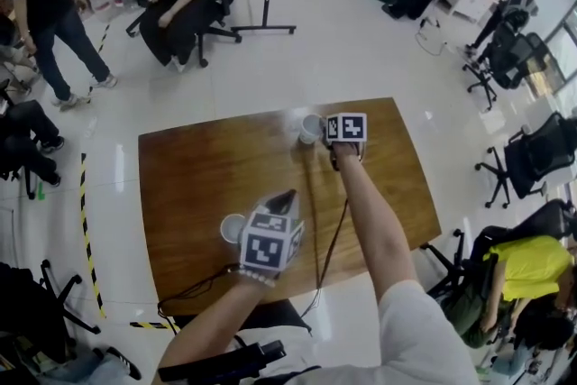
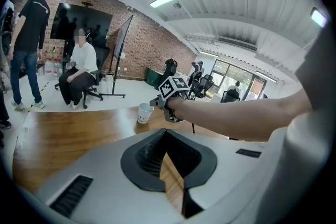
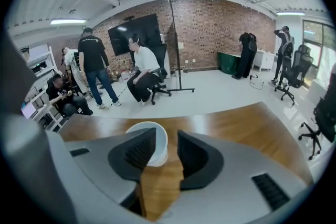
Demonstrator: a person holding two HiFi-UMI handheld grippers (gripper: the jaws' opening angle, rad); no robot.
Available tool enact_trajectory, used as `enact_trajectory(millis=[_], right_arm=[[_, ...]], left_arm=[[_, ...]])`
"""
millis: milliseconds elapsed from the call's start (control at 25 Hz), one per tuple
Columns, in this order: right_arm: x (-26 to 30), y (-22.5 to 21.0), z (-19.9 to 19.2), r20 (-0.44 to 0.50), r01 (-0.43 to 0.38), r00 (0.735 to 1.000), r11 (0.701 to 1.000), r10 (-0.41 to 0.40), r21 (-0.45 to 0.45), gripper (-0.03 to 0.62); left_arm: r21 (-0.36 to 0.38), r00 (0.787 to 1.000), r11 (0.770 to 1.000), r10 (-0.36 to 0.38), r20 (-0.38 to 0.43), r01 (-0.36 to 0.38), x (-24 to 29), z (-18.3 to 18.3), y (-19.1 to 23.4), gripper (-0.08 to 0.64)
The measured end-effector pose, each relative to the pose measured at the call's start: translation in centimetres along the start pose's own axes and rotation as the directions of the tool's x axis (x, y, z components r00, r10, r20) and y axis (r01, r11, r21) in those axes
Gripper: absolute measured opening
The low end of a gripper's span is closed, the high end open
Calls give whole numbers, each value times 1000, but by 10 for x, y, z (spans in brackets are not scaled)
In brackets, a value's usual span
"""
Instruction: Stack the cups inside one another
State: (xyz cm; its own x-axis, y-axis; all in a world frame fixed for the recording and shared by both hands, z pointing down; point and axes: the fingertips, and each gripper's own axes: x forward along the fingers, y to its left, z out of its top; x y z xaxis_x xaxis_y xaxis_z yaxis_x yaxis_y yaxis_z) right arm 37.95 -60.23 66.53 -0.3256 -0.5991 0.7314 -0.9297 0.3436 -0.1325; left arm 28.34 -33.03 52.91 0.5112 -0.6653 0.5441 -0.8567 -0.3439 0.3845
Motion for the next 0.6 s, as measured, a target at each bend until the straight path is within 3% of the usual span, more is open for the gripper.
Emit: enact_trajectory(millis=[280,600], right_arm=[[21,0,-5,-32,-7,999,1000,7,-2,155],[27,7,-9,-37,-9,999,1000,9,-8,29]], left_arm=[[-18,1000,1000,1,4,-1,-3,-2,1,-2],[-29,1000,999,21,23,-20,-14,-2,10,-2]])
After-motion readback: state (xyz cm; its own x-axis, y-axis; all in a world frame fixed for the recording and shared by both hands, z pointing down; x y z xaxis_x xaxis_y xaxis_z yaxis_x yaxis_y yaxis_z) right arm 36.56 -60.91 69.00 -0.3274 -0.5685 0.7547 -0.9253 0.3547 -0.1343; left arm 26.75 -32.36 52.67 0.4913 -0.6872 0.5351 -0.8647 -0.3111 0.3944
